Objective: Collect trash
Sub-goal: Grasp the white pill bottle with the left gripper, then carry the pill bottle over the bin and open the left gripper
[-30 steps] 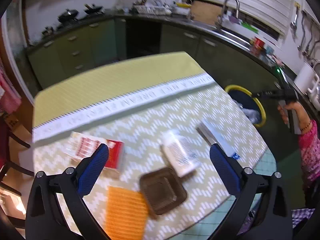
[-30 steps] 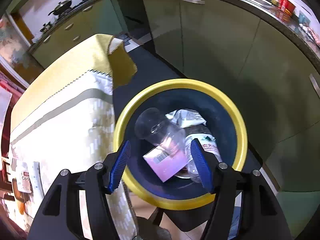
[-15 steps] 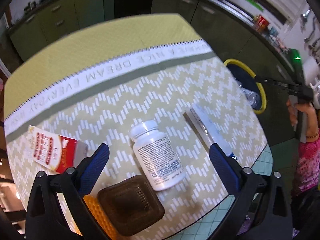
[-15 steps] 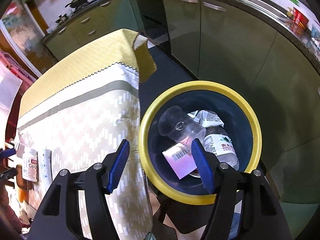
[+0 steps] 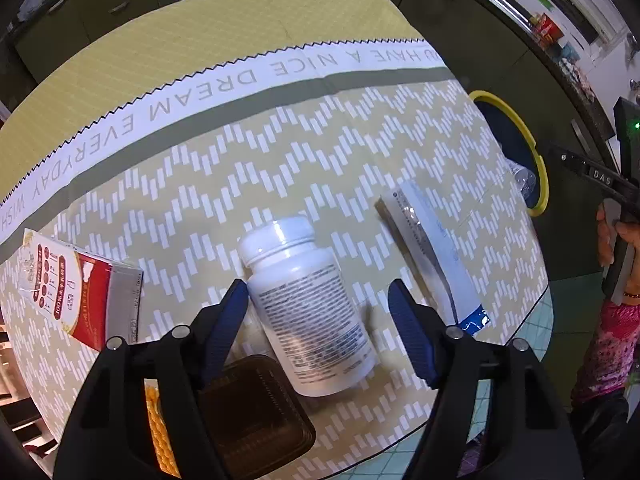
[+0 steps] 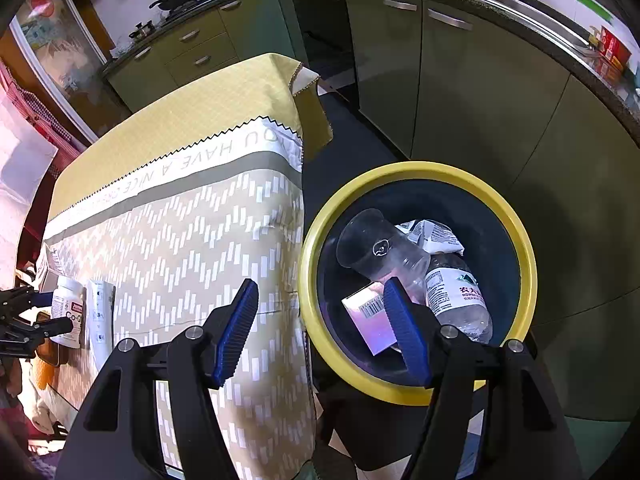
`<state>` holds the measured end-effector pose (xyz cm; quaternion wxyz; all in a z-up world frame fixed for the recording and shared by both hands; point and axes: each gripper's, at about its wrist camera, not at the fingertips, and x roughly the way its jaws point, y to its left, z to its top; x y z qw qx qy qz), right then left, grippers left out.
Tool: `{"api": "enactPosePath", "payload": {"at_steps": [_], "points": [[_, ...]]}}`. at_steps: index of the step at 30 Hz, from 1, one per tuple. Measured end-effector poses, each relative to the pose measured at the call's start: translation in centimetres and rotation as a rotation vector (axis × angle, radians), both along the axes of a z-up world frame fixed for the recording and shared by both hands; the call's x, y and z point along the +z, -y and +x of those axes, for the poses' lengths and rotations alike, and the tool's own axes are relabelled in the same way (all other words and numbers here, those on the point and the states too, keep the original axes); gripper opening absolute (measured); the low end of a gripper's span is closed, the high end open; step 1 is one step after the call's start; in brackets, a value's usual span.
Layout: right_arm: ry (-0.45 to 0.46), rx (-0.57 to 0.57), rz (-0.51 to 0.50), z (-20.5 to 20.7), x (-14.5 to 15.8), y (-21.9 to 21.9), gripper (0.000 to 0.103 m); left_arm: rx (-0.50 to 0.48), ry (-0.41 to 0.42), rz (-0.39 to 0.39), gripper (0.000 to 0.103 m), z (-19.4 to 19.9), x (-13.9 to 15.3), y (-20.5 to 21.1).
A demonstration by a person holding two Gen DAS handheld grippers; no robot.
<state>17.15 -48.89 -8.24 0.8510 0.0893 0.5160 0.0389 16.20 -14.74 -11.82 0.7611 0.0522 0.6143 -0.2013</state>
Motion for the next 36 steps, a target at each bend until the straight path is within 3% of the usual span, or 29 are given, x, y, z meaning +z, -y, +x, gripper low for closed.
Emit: {"api": "enactPosePath", "payload": {"at_steps": [5, 12, 14, 19, 31, 36], "points": [[-0.001, 0.001, 0.004, -0.1, -0.2, 0.0, 0.065, -0.005, -0.021, 0.007, 0.056, 0.1, -0.7, 0.4], [-0.001, 0.004, 0.003, -0.3, -0.2, -0.1, 0.065, -0.018, -0.029, 0.034, 0.055, 0.5, -1.7, 1.0], [-0.001, 0.006, 0.005, -0.4, -0.2, -0.2, 0.065, -0.019, -0.029, 0.031, 0.048, 0.6, -1.7, 1.0], [0.001, 0.012, 0.007, -0.6, -0.1, -0.4, 0.065, -0.031, -0.026, 0.011, 0.046, 0.7, -1.5, 1.0], [0.006, 0.012, 0.009, -0.9, -0.1, -0.5, 0.065, -0.095, 0.057, -0.018, 0.045, 0.0, 2.1, 2.5], [0.03, -0.018, 0.002, -1.9, 0.7, 0.7, 0.065, -0.18, 0.097, -0.039, 0.045, -0.4, 4.6, 5.7]]}}
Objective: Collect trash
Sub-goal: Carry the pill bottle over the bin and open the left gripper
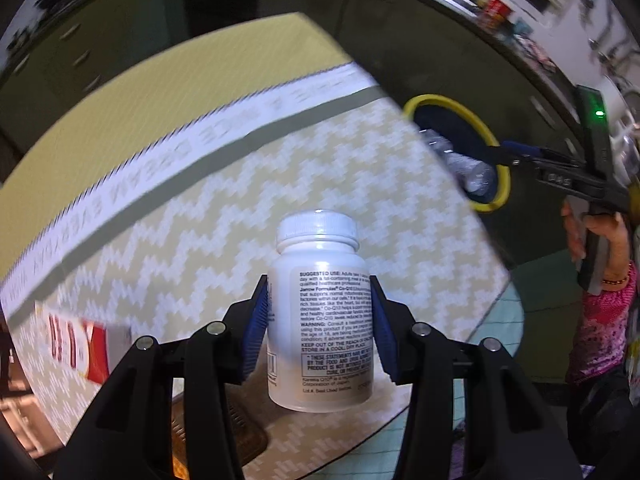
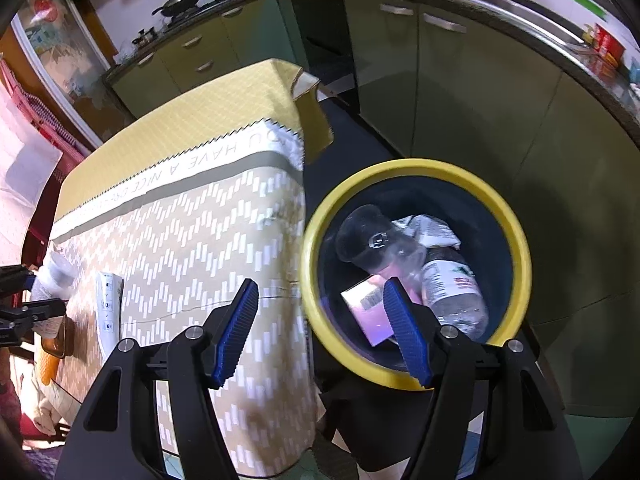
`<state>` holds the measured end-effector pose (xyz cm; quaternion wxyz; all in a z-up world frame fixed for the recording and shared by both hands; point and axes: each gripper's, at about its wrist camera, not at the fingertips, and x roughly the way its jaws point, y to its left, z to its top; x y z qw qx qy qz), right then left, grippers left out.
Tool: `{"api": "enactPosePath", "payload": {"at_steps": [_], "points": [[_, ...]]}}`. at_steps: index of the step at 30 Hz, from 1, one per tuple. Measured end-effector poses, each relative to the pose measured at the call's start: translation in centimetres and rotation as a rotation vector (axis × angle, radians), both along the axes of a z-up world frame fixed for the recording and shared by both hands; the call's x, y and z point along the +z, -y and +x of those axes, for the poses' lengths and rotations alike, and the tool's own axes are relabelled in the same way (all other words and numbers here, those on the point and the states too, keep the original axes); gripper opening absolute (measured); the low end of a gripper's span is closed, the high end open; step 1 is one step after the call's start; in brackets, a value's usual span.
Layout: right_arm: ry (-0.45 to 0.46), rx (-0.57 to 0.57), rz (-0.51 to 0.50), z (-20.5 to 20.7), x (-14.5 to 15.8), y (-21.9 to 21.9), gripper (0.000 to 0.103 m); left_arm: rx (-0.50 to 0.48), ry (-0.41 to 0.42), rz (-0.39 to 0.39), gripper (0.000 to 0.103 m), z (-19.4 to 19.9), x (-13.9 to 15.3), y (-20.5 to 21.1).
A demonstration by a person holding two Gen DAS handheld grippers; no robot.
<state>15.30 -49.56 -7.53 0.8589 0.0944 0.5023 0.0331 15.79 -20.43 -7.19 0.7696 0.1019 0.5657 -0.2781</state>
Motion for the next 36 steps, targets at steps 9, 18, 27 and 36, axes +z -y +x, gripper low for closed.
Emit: {"api": "enactPosePath", "payload": {"at_steps": [9, 18, 27, 36], "points": [[0.056, -0.123, -0.001, -4.0, 1.7, 5.6, 0.065, -0.207, 0.001, -0.095, 0.045, 0.7, 2.2, 12.6], [0.059, -0.265, -0.001, -9.8, 1.5, 11.7, 0.065, -0.268, -0.05, -0.059, 0.045, 4.1, -3.2, 25.5], [0.054, -0.319, 0.039, -12.3, 0.3, 14.3, 0.065, -0.231, -0.039, -0.045, 0.063, 5.0, -5.2, 29.0], [0.041, -0.288, 0.065, -11.7, -1.1, 12.4, 0.065, -0.161, 0.059, -0.223, 0.073, 2.0, 3.3, 19.1]]}}
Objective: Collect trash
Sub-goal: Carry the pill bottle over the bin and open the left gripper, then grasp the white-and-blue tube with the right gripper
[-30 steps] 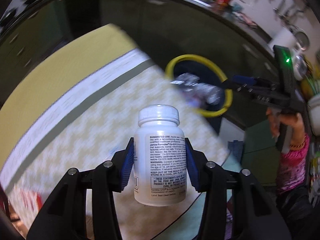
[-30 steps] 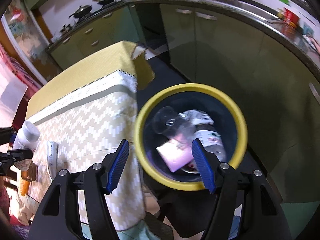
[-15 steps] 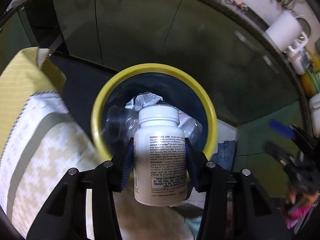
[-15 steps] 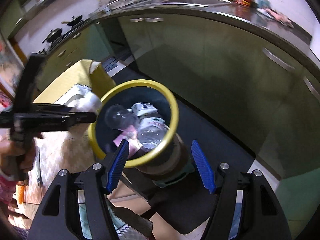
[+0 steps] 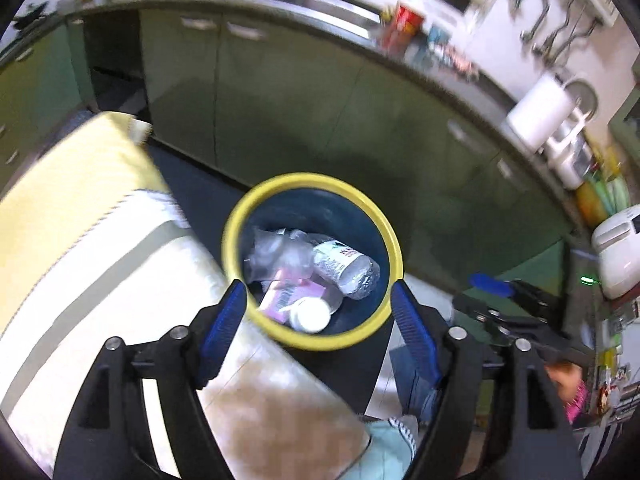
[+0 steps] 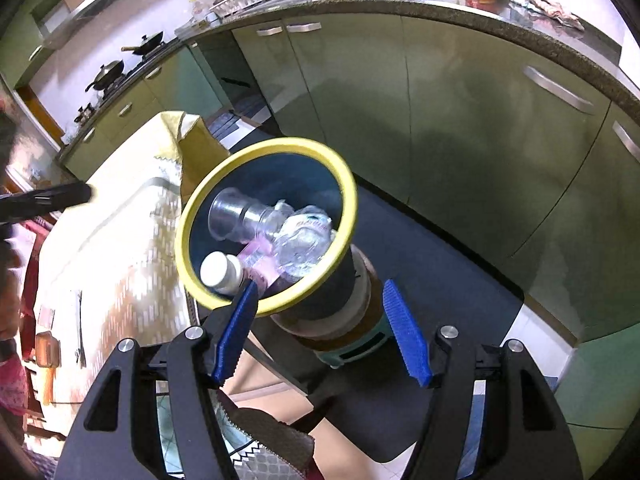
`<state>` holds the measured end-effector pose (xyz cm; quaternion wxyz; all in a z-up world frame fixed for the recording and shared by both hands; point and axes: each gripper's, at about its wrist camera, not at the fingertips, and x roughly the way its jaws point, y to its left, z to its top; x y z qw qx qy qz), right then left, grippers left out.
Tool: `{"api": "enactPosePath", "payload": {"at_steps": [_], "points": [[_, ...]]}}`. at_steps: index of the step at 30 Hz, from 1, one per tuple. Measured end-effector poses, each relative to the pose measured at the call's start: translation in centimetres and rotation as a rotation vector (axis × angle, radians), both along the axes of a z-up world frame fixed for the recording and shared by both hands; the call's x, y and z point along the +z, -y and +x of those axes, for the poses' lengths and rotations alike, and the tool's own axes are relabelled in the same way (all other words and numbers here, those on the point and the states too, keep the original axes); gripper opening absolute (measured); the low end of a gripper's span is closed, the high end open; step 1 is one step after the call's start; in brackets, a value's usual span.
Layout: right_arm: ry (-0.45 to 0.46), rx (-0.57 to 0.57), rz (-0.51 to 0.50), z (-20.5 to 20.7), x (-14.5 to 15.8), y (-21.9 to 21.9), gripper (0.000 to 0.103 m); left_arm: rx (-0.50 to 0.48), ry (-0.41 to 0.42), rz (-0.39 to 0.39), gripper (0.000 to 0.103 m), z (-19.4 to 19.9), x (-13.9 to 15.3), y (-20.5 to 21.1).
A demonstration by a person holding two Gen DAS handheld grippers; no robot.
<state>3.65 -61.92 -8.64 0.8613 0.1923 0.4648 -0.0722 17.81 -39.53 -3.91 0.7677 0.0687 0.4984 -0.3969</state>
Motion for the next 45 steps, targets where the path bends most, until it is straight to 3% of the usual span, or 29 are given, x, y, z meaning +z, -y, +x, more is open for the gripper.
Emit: {"api": "enactPosePath", "payload": {"at_steps": [5, 10, 17, 25, 32, 45], "points": [[0.001, 0.077, -0.008, 1.0, 0.5, -3.5, 0.065, 0.098, 0.089, -0.044, 0.09, -2.2, 3.0, -8.1], [0.018, 0.228, -0.026, 2.6, 1.6, -10.1, 0.065, 0.256, 0.138, -0.069, 0.092, -3.8, 3.9, -16.5], [0.063, 0.47, -0.041, 4.5, 3.4, -21.8, 0.065, 0.465, 0.171, -0.082, 0.092, -6.0, 3.1, -26.8], [0.069, 0.659, -0.052, 5.6, 2.2, -32.9, 0.059, 0.656, 0.204, -0.052, 0.094, -8.6, 1.8, -34.6], [0.004, 0.677, -0.086, 6.8, -0.6, -37.0, 0.048, 0.714, 0.185, -0.038, 0.094, -9.6, 0.4, -37.4], [-0.025, 0.64, -0.1, 7.6, -1.9, -37.3, 0.029, 0.71, 0.16, -0.04, 0.095, -9.4, -0.5, -37.6]]}}
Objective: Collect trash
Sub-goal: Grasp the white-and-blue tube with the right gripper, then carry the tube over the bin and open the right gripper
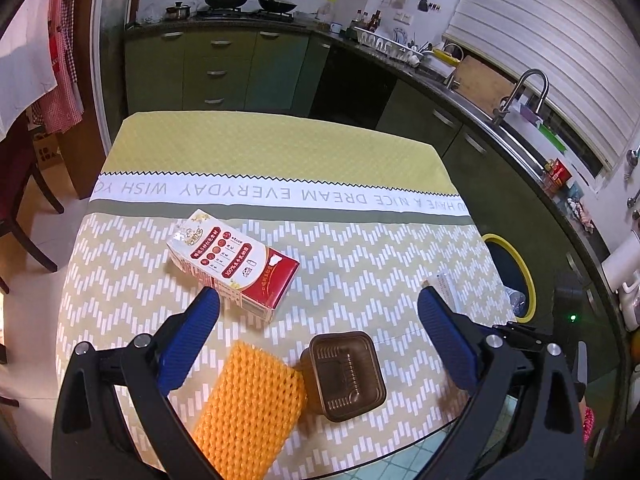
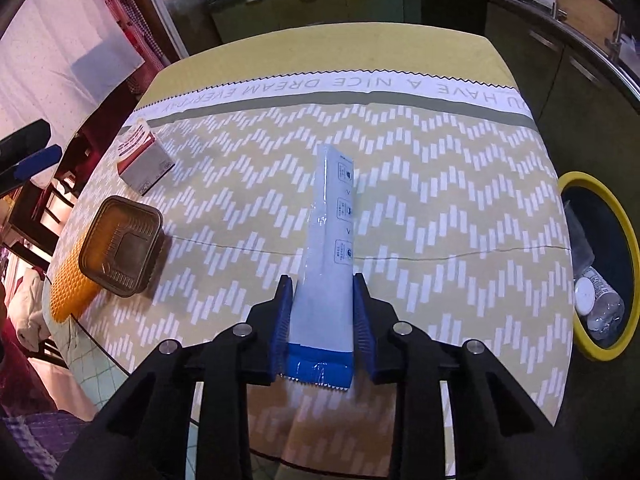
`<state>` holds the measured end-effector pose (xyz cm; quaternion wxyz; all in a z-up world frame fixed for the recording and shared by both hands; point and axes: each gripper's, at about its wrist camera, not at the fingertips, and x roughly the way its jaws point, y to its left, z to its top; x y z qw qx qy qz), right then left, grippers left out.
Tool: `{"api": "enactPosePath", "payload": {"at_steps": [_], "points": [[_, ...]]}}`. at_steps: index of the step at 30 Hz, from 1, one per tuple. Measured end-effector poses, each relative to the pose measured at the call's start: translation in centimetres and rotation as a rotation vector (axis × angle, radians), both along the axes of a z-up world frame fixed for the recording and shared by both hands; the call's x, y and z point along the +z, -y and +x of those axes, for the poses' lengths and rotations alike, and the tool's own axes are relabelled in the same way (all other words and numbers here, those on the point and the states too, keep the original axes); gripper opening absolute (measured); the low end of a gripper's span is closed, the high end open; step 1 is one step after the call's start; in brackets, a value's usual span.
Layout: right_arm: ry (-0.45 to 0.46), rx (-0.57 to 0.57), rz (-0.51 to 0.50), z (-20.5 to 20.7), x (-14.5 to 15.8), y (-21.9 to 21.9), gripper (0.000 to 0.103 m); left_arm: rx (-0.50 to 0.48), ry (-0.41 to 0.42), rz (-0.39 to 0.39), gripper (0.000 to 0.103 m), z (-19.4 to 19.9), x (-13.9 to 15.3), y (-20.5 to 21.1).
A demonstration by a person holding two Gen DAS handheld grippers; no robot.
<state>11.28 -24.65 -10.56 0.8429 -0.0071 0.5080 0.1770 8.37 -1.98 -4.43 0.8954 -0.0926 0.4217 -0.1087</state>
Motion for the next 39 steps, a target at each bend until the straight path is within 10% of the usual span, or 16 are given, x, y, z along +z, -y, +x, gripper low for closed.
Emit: {"api": "enactPosePath", "payload": {"at_steps": [11, 19, 31, 35, 39], "points": [[0.058, -0.048, 0.052, -1.8, 2.9, 3.1, 0.026, 0.007, 0.004, 0.0, 0.095, -0.2, 0.2, -0.3], [0.153, -0.343, 0.006, -1.4, 6.8, 14.1, 0.026, 0.007, -0.003, 0.0, 0.095, -0.3, 0.2, -0.3], [0.004, -0.604, -0.102, 4.4, 1.9, 25.5, 0.028, -0.003, -0.008, 0.016, 0.095, -0.4, 0.1, 0.3], [-0.02, -0.635, -0.128, 5.6, 1.3, 26.5, 0.054, -0.003, -0.011, 0.019, 0.095, -0.3, 0.1, 0.4], [0.049, -0.656, -0.138, 4.8, 2.7, 26.5, 0.056, -0.001, -0.011, 0.025, 0.095, -0.3, 0.1, 0.2]]}}
